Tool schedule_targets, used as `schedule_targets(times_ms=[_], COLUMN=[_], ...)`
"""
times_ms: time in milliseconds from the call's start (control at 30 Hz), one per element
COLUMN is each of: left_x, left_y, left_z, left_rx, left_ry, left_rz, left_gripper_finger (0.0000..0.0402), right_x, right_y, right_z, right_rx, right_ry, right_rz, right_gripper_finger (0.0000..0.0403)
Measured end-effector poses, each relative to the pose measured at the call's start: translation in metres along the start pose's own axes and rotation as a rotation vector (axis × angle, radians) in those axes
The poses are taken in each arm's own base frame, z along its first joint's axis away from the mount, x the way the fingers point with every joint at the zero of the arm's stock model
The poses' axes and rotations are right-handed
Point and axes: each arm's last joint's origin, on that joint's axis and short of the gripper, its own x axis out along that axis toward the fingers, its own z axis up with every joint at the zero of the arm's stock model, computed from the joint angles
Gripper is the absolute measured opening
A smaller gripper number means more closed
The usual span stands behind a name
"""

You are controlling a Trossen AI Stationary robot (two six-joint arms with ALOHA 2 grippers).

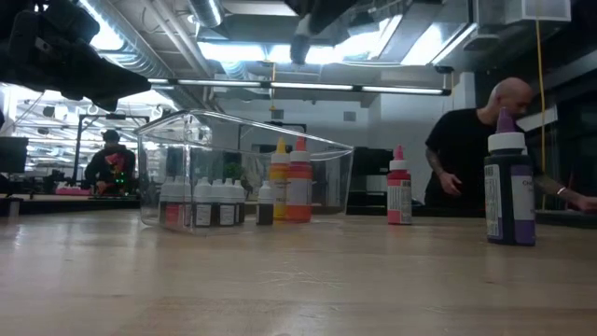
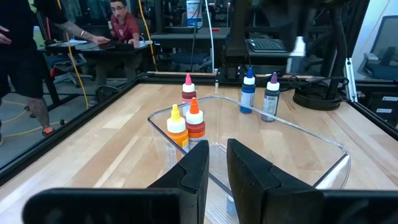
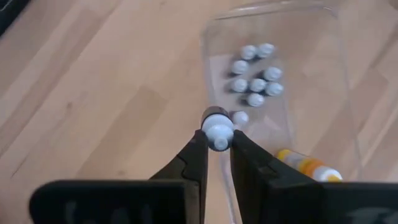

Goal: Pick & Place food coloring
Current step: Put the small black food coloring bottle into the transparent bin

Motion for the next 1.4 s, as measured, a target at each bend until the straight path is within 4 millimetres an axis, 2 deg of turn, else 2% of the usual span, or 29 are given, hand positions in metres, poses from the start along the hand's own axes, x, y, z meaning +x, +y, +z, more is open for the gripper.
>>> schedule_targets(times_ms=[300,400,667,967,1400], left_x=[0.0,0.0,0.0,0.0,0.0], left_y=[0.0,0.0,0.0,0.0,0.0], left_z=[0.0,0.0,0.0,0.0,0.0], left_rx=[0.0,0.0,0.0,0.0,0.0], left_ry=[0.0,0.0,-0.001,0.0,0.0], left_rz=[0.0,0.0,0.0,0.0,0.0], left_gripper_finger=[0.0056,0.0059,0.0055,0.0058,0.0052], right_x=[0.003,0.012,0.043,0.072,0.094], right_y=[-0.047,-0.058,-0.076,-0.08,-0.07], right_z=[-0.014,-0.012,-0.022,-0.025,-0.019], right_rx=[0.273,0.314,0.412,0.409,0.358], right_ry=[-0.073,-0.118,-0.065,-0.033,-0.044], right_rz=[-0.085,-0.11,-0.098,-0.043,0.064], right_gripper_finger=[0.0055,0.0055,0.0055,0.0055,0.0055])
